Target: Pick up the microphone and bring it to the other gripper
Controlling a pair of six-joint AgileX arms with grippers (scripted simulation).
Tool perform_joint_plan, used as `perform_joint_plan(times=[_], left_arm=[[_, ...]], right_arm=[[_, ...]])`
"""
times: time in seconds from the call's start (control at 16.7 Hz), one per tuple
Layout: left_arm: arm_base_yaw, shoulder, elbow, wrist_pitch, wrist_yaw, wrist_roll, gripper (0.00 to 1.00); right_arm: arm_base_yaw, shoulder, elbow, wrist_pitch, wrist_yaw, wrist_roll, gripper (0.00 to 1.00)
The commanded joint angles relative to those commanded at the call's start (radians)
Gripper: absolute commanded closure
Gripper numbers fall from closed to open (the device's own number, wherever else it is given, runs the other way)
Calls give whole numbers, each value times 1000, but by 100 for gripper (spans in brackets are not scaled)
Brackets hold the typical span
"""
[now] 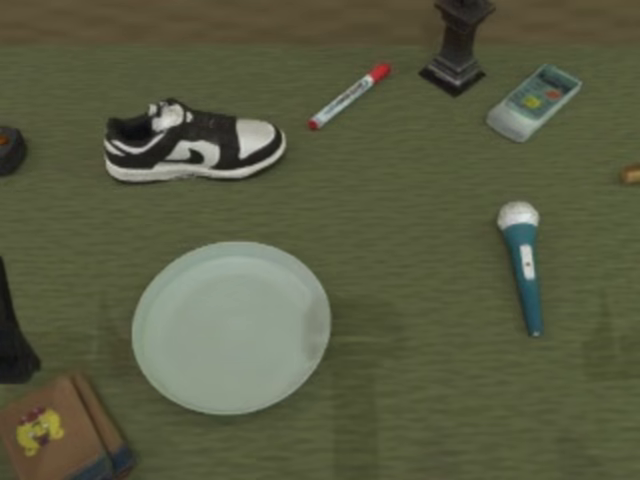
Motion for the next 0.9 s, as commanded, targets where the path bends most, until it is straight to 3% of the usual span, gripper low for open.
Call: perform_joint_plan(times=[0.42, 0.9], left_arm=[[0, 0, 0, 0, 0, 0, 0], [0, 0, 0, 0, 0, 0, 0]], right_arm=[[41, 157, 139, -94, 3, 44, 0], [180, 901, 623, -447, 22, 198, 0]])
